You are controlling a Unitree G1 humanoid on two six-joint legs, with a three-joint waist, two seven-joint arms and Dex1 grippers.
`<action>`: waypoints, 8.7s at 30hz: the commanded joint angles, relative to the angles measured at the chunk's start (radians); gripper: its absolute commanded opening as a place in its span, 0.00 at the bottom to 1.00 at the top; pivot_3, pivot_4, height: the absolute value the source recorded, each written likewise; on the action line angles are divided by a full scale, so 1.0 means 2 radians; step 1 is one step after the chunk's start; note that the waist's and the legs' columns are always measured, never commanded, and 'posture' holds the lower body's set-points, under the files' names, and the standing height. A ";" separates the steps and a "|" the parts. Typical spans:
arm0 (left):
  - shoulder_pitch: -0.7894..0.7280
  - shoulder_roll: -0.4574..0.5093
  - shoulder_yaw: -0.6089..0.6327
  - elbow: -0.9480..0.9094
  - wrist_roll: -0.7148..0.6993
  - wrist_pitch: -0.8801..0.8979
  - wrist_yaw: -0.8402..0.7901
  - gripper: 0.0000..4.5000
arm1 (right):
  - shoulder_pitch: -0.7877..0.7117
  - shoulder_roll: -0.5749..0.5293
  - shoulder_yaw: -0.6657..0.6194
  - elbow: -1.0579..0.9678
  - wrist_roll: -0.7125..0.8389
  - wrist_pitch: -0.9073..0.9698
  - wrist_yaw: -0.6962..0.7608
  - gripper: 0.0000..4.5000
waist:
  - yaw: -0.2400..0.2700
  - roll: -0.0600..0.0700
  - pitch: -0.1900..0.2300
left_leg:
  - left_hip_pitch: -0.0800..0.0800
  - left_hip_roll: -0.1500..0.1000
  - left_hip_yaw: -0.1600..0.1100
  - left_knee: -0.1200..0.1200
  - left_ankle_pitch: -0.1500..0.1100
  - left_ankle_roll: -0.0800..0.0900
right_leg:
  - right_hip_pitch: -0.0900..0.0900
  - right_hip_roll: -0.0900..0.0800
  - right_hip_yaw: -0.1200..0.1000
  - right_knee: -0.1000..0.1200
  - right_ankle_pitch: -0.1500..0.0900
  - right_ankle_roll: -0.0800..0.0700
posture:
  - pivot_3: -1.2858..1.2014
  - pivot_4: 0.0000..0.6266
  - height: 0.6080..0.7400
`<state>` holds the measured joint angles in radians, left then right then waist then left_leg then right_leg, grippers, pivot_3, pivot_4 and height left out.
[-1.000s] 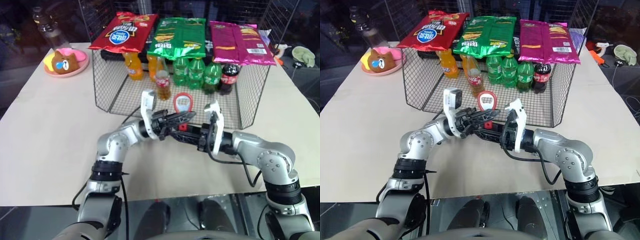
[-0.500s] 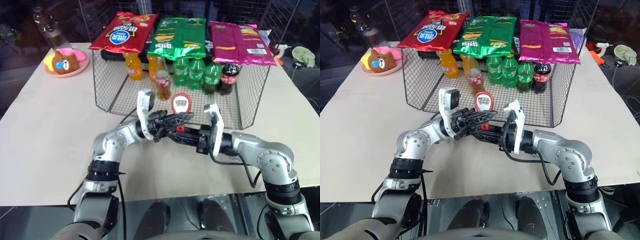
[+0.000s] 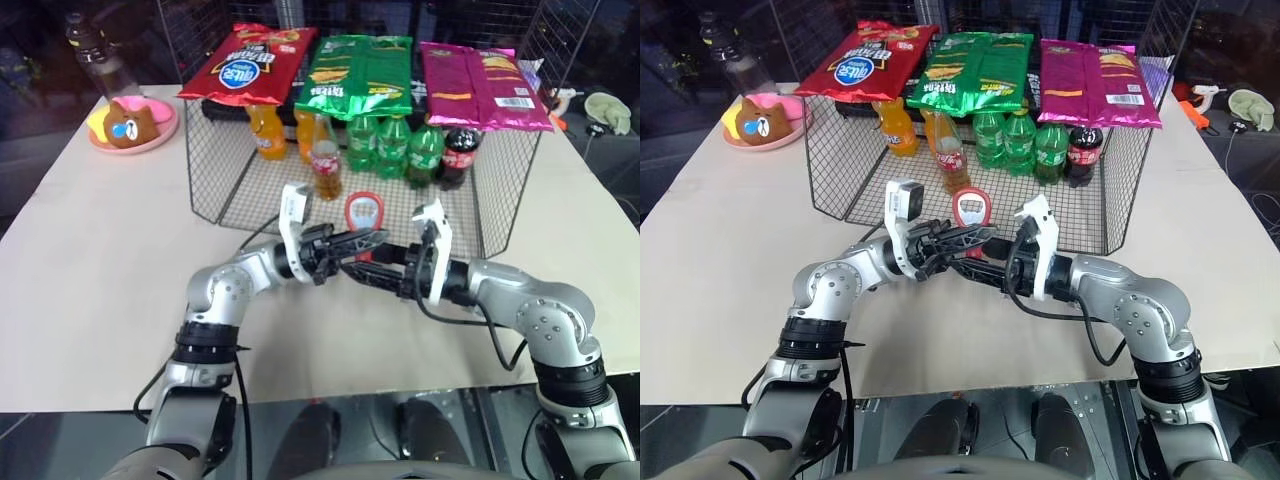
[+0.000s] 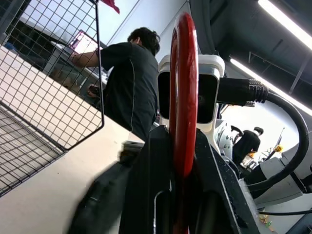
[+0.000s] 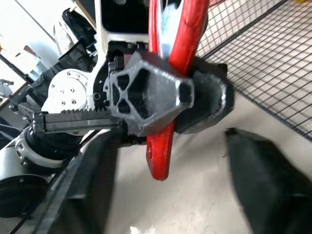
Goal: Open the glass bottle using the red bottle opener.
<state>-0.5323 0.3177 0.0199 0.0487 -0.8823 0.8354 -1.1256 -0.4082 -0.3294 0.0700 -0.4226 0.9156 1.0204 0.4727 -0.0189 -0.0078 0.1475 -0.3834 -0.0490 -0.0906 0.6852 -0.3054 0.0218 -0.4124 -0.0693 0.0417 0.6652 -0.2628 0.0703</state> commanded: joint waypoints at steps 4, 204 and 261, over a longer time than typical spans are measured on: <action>0.001 -0.005 0.000 -0.017 0.000 -0.006 0.003 0.00 | -0.006 0.008 -0.001 -0.014 0.001 -0.008 0.000 0.87 | 0.000 0.000 0.000 | 0.000 0.000 0.000 0.000 0.000 0.000 | 0.000 0.000 0.000 0.000 0.000 0.000 | 0.52 0.24 1.00; 0.200 0.011 0.009 -0.175 0.210 -0.403 0.183 0.52 | 0.142 -0.098 -0.048 -0.018 -0.286 -0.300 0.055 0.00 | 0.004 -0.002 0.001 | 0.000 0.000 0.001 0.000 0.000 0.000 | 0.000 0.000 0.001 0.000 0.000 0.000 | 0.52 0.24 1.00; 0.199 0.015 -0.005 -0.162 0.218 -0.389 0.208 0.25 | -0.057 0.043 0.196 0.238 -0.660 -0.632 -0.039 0.00 | 0.002 0.000 -0.001 | 0.002 0.000 0.001 0.000 0.000 0.000 | 0.002 0.000 0.000 0.000 0.000 0.000 | 0.52 0.24 1.00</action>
<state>-0.1342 0.3473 0.0292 -0.2928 -0.4631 0.0374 -0.7174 -0.5305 -0.2476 0.3861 0.0499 -0.3688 -0.1917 0.3762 -0.0144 -0.0078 0.1457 -0.3789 -0.0491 -0.0893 0.6849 -0.3053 0.0216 -0.4090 -0.0691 0.0424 0.6647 -0.2627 0.0703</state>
